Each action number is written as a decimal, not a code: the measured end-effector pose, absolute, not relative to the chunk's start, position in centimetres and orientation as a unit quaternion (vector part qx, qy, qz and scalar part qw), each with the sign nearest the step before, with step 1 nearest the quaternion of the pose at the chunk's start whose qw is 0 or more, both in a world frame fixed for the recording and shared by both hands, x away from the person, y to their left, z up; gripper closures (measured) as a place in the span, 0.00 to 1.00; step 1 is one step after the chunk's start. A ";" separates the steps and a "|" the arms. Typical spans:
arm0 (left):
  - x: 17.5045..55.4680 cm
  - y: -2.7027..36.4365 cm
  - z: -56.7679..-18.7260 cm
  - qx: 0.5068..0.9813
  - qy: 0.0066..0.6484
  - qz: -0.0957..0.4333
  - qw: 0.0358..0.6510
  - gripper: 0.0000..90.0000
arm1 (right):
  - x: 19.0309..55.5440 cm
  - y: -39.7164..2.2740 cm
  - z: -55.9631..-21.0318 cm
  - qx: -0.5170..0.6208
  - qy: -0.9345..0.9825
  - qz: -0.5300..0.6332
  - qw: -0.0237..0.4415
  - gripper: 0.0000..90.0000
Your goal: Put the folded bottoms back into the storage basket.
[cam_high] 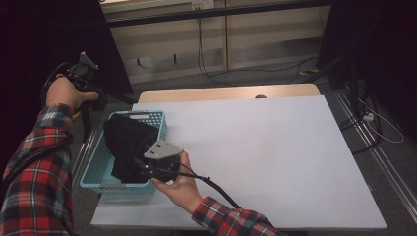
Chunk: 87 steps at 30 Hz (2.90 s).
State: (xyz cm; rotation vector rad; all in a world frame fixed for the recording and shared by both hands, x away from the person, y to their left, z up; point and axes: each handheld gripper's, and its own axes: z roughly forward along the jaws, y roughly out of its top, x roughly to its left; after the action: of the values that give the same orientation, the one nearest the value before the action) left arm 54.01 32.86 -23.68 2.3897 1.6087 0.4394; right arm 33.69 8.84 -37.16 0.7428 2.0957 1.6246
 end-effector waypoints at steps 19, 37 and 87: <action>49.4 32.1 -29.1 0.824 0.527 0.120 0.167 0.23 | 33.4 -2.4 -38.7 0.288 0.763 0.548 0.186 0.24; 47.0 32.3 -35.7 0.843 0.502 0.110 0.160 0.71 | 32.0 -9.3 -42.5 0.318 0.786 0.503 0.169 0.21; 45.5 35.1 -40.8 0.841 0.526 0.045 0.117 1.00 | 31.7 -11.7 -43.0 0.337 0.778 0.499 0.179 0.20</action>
State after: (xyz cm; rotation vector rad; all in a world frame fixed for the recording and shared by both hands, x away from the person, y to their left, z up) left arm 45.51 35.08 -40.80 2.4629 1.5405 0.1308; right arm 31.68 -11.66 -43.01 0.9531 2.2002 1.4103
